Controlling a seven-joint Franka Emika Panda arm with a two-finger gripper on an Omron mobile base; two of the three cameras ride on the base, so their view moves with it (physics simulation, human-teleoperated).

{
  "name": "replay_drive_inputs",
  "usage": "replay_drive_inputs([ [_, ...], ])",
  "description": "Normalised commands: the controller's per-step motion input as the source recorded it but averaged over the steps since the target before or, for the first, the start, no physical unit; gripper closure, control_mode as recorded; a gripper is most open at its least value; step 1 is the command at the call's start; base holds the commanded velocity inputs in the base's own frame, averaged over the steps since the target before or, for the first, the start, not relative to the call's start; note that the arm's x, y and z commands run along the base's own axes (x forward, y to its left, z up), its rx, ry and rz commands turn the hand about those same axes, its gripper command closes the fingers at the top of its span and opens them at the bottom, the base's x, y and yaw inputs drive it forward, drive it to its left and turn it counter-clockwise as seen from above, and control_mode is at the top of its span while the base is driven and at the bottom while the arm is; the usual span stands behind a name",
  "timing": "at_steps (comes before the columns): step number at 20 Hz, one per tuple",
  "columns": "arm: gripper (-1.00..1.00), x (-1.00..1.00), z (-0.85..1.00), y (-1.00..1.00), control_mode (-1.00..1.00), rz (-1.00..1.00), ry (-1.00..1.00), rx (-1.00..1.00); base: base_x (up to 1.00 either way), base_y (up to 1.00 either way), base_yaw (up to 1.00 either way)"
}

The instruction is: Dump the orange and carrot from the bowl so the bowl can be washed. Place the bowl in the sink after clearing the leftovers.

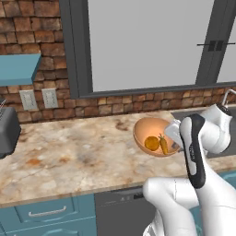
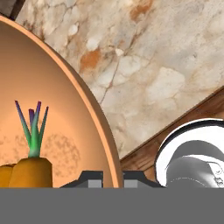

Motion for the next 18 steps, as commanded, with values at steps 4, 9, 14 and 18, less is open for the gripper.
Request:
replay_drive_inputs([
  [4, 1.0, 0.18, 0.38, 0.15, -1.0, 0.0, 0.17, 0.01, 0.0, 0.0, 0.0],
  [9, 1.0, -0.03, 0.0, 0.0, -1.0, 0.0, -0.01, 0.0, 0.0, 0.0, 0.0],
  [14, 1.0, -0.09, 0.0, 0.0, 1.0, 0.0, 0.0, 0.0, -0.49, -0.26, -0.01],
  [18, 1.0, 0.0, 0.0, 0.0, 1.0, 0.0, 0.0, 0.0, -0.2, -0.8, -0.11],
])
